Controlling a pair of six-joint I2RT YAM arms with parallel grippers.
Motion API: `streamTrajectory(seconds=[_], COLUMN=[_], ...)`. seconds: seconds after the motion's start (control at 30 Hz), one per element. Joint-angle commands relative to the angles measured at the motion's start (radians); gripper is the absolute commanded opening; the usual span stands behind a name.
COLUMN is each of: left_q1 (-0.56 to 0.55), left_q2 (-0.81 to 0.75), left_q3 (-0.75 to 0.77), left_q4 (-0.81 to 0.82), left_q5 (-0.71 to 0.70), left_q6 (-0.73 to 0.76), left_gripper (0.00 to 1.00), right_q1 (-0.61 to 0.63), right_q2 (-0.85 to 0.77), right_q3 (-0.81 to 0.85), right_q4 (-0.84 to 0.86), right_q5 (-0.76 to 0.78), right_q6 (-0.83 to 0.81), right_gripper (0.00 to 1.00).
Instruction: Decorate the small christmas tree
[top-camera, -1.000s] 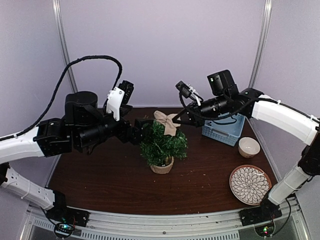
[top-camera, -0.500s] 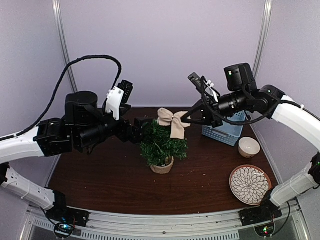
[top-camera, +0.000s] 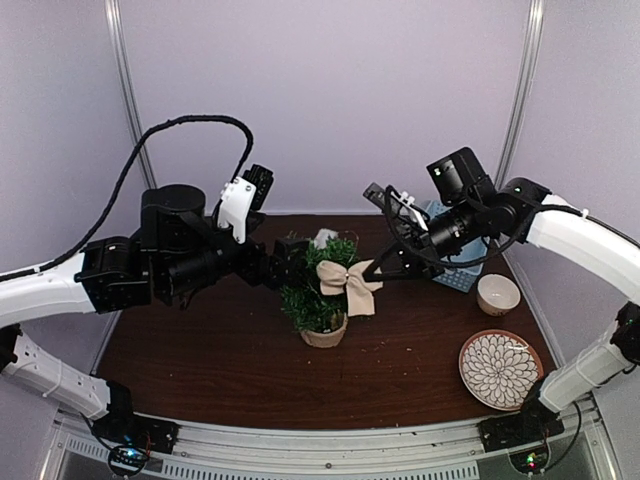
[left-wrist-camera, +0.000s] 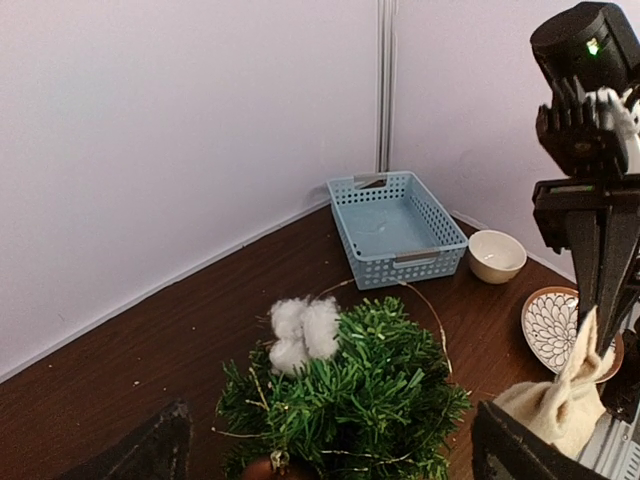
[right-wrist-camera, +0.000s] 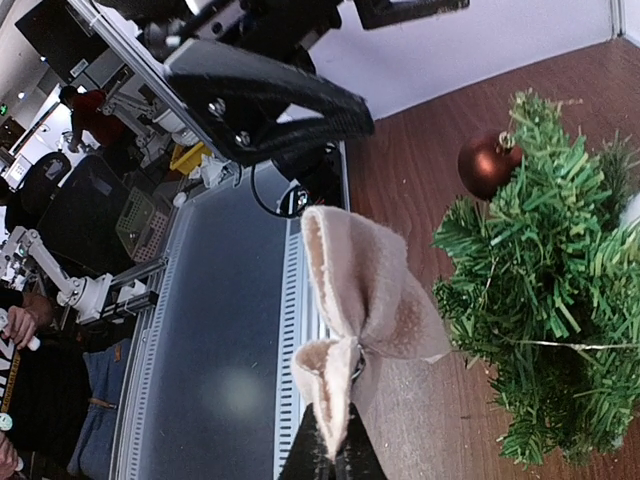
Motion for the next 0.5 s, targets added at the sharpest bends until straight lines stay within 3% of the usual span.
streamTrajectory(seconds=[0.0,0.17,0.47], left_q1=[0.007,0.008,0.007], left_q2=[-0.014,-0.027,-0.016], left_q3=[0.0,-0.016,-0.012], left_q4=[0.044,0.056,0.058], left_q5=[-0.004,-0.005,-0.007], left_q6=[0.011,0.012,0.025], left_gripper=[0.98,0.98,0.98], right_q1=[0.004,-0.021,-0.18], right_q2=[0.011,-0.073,-0.045], right_q3=[0.008,-0.134,-0.178], right_q4=[-0.146,-0.079,-0.04], right_q5=[0.011,0.043,0.033], right_q6=[-0.092,-0.049,-0.07], right_gripper=[0.0,0.0,0.0])
